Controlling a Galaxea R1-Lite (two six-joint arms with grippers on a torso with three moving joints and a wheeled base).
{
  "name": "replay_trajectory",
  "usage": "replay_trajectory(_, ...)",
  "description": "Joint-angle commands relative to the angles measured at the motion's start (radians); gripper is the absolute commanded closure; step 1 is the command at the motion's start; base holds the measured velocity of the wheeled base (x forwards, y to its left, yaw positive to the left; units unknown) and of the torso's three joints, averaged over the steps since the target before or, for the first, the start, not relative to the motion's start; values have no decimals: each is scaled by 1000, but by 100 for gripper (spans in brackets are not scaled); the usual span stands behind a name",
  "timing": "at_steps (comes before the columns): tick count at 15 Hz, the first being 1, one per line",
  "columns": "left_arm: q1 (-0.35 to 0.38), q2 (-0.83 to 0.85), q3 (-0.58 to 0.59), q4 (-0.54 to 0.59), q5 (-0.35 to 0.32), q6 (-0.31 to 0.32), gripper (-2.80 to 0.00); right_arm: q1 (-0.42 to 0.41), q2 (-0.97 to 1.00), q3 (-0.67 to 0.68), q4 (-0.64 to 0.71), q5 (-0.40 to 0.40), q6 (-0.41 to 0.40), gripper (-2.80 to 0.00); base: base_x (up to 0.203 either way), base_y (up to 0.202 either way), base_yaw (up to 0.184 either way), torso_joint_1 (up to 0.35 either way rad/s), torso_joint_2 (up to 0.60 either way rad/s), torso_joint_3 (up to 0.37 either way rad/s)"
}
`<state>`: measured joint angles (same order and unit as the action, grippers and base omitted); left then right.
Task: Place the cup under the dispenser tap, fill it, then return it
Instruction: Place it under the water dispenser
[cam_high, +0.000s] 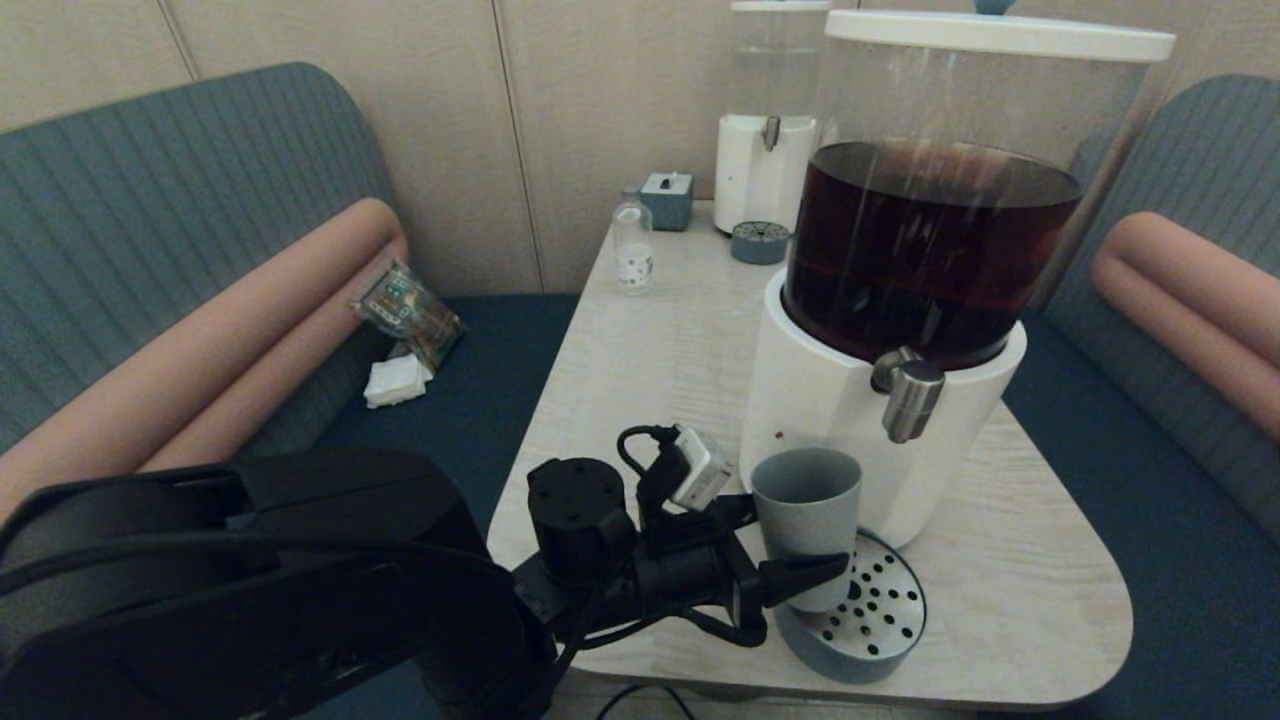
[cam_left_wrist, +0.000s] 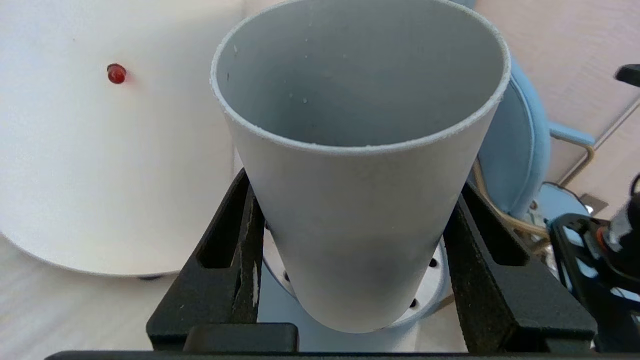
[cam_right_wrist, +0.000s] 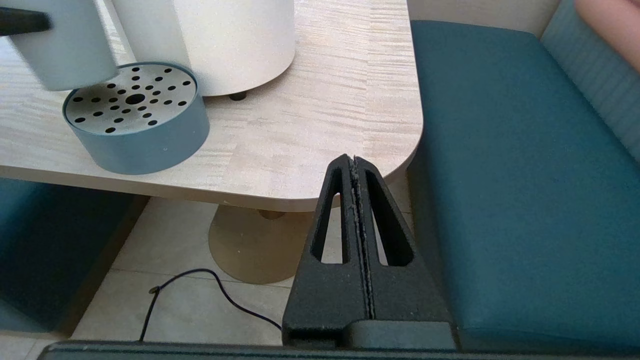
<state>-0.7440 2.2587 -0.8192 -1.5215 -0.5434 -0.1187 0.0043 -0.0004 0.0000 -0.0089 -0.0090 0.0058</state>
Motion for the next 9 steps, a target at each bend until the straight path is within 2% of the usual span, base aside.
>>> replay_trajectory(1, 0, 35, -33, -9, -4, -1, 0, 0, -1, 0, 0, 0, 0, 0, 0, 0, 0, 0, 0, 0)
replay_trajectory(9, -6, 65, -89, -9, -4, -2, 0, 0, -1, 0, 0, 0, 0, 0, 0, 0, 0, 0, 0, 0)
